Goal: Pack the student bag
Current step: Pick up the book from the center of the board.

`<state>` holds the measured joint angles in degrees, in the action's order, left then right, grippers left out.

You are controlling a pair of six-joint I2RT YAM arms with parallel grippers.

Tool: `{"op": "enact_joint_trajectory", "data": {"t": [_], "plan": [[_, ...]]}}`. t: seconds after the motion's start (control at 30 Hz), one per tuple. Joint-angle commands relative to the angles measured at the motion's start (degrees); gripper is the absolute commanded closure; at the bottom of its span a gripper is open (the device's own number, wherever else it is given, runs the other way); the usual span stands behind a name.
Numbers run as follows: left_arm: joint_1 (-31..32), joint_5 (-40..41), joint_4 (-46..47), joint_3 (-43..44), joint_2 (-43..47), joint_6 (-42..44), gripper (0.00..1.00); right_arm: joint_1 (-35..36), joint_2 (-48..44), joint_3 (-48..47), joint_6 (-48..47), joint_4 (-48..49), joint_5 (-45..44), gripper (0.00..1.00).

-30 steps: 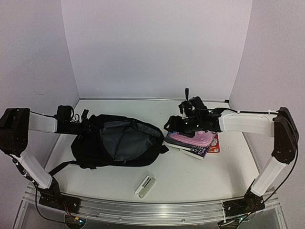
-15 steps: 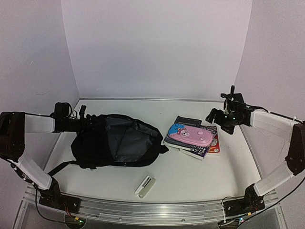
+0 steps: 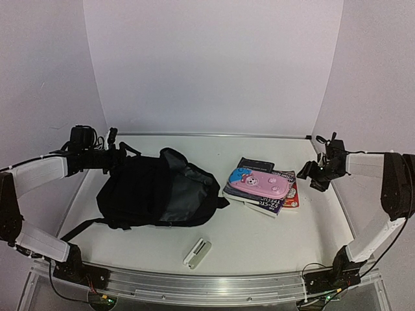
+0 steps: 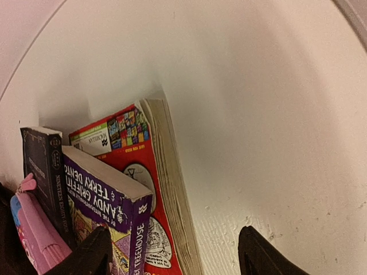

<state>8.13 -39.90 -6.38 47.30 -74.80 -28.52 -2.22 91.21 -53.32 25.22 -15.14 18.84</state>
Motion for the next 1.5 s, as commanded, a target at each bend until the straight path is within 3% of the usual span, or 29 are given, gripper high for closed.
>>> {"op": "enact_joint_trajectory", "data": {"t": [0.0, 0.17, 0.33, 0.87, 0.97, 1.27, 1.47], "plan": [[5.8, 4.6, -3.9, 6.0, -2.9, 1.5, 0.12, 0.2, 2.5, -1.2, -3.6, 4.7, 7.6, 0.33], [10.2, 5.9, -3.0, 8.5, -7.2, 1.4, 0.12, 0.3, 6.1, -6.7, -5.6, 6.0, 12.5, 0.39], [13.7, 7.0, -1.2, 10.0, -10.3, 0.5, 0.12, 1.6, 12.8, -14.1, -6.4, 6.1, 15.4, 0.39], [14.4, 11.0, -2.0, 6.4, -7.7, -1.3, 0.12, 7.4, 32.2, -30.3, -6.5, 6.0, 22.0, 0.38], [14.4, 11.4, -2.2, 6.3, -7.5, -1.4, 0.12, 7.5, 34.2, -32.1, -6.5, 6.1, 22.6, 0.45], [14.4, 11.9, -2.4, 6.3, -7.0, -1.7, 0.12, 7.5, 32.7, -33.1, -6.2, 6.8, 21.9, 0.84], [14.4, 11.7, -2.2, 5.6, -6.3, -1.6, 0.12, 7.5, 24.2, -31.1, -6.9, 7.0, 15.2, 0.95]]}}
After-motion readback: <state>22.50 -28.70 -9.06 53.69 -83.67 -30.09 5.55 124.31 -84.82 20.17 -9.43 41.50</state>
